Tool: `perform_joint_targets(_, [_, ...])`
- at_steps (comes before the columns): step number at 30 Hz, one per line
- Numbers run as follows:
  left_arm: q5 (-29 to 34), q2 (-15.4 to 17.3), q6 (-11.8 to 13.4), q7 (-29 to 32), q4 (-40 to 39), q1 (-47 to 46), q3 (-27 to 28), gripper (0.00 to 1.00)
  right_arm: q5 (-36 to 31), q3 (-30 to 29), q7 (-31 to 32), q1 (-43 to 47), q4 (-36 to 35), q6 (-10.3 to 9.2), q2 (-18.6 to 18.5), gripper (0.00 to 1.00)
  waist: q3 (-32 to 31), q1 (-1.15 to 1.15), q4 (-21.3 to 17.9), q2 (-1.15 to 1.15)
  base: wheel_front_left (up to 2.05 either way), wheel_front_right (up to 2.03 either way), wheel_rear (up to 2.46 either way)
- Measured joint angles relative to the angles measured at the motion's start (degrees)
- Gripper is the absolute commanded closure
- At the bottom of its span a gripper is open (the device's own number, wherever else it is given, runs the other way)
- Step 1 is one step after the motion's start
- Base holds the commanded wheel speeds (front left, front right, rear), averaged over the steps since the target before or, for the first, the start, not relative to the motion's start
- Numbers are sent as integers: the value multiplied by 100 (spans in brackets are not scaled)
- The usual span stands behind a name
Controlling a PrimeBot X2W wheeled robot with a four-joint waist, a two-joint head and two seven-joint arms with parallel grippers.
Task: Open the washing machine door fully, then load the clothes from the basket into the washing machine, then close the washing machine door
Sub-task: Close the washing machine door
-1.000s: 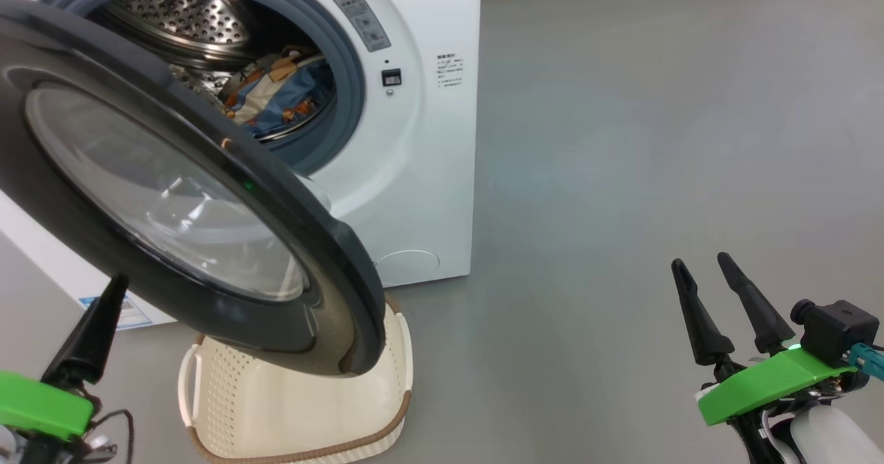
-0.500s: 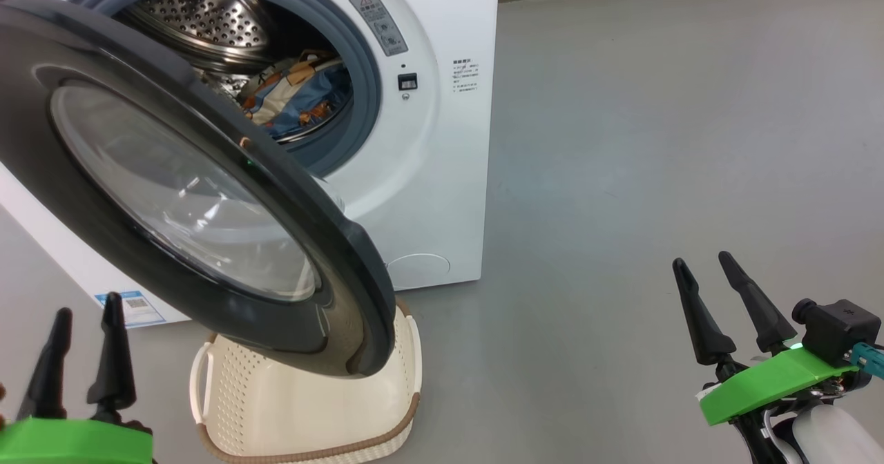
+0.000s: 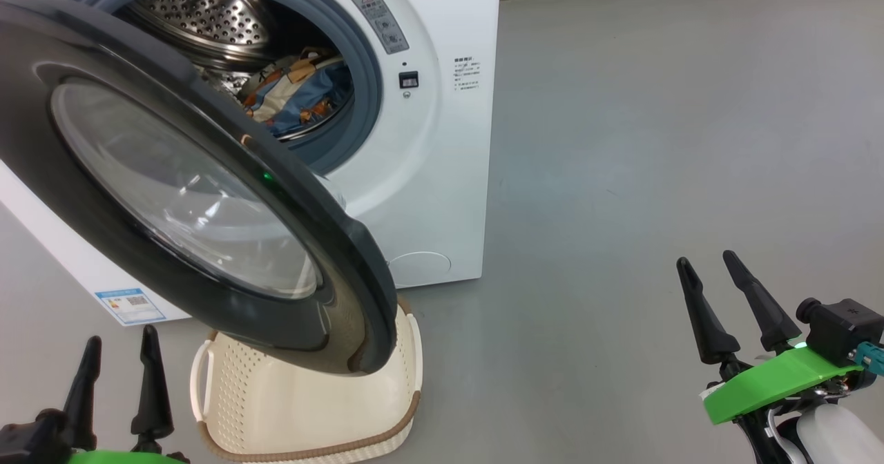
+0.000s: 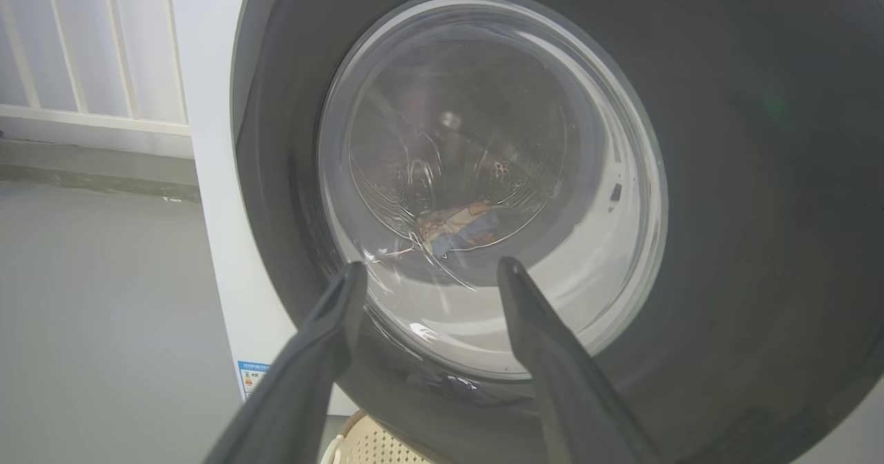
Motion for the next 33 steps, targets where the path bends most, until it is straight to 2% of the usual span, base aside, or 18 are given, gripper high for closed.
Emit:
perform_joint_targets(16, [506, -212, 57, -90, -53, -10, 40, 0, -38, -43, 0, 1, -15, 0, -9, 0, 87, 0, 42, 0, 0, 0, 0])
perform_joint_targets(33, [635, -411, 0, -91, -65, -8, 153, 0, -53, -42, 0, 1, 4, 0, -10, 0, 18, 0, 121, 0, 0, 0, 0])
